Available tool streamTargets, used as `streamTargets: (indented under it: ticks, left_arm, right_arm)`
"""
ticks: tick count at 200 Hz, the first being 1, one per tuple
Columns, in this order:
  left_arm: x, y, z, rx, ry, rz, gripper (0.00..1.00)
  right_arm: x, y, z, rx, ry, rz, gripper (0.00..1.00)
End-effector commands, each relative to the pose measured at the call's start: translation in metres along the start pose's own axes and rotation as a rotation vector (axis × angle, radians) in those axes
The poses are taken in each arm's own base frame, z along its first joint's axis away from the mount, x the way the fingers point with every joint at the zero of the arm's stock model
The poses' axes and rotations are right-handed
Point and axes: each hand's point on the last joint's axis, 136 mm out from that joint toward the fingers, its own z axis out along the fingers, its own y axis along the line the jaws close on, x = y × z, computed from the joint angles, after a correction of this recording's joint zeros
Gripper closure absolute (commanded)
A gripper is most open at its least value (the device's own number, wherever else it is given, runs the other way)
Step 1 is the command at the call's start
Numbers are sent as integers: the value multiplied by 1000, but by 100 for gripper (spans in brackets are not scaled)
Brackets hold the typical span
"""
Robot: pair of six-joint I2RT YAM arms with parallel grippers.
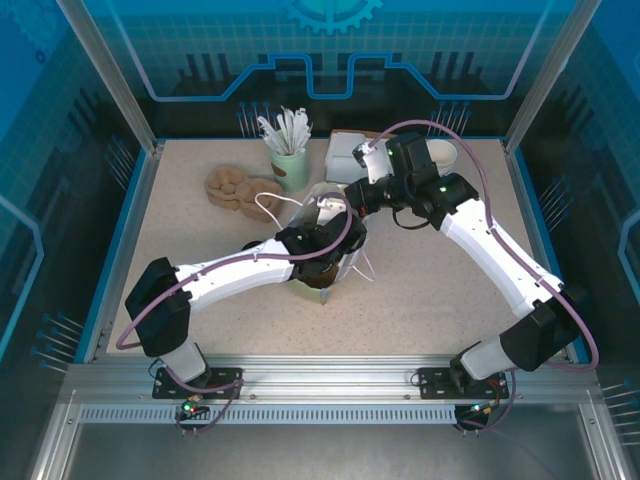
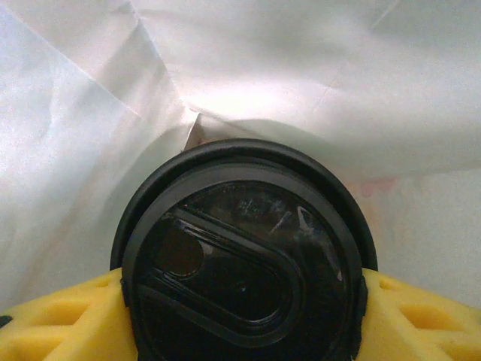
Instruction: Pack the takeout coffee
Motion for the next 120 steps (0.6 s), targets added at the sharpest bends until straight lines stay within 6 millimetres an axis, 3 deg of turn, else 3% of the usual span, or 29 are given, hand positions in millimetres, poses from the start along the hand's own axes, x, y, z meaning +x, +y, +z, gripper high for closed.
streamTargets:
  ticks: [1,65,120]
  left_arm:
    - [-2,5,7,-16,30,-27,37]
    - [-3,2,20,-9,84,-26,36]
    - [-3,1,30,1,170,-52,36]
  right_arm:
    - [-4,7,-9,-53,-19,36,91]
    - [-23,-17,-16,6,-45,119,65]
    - [-38,-33,-44,97,-111,117,57]
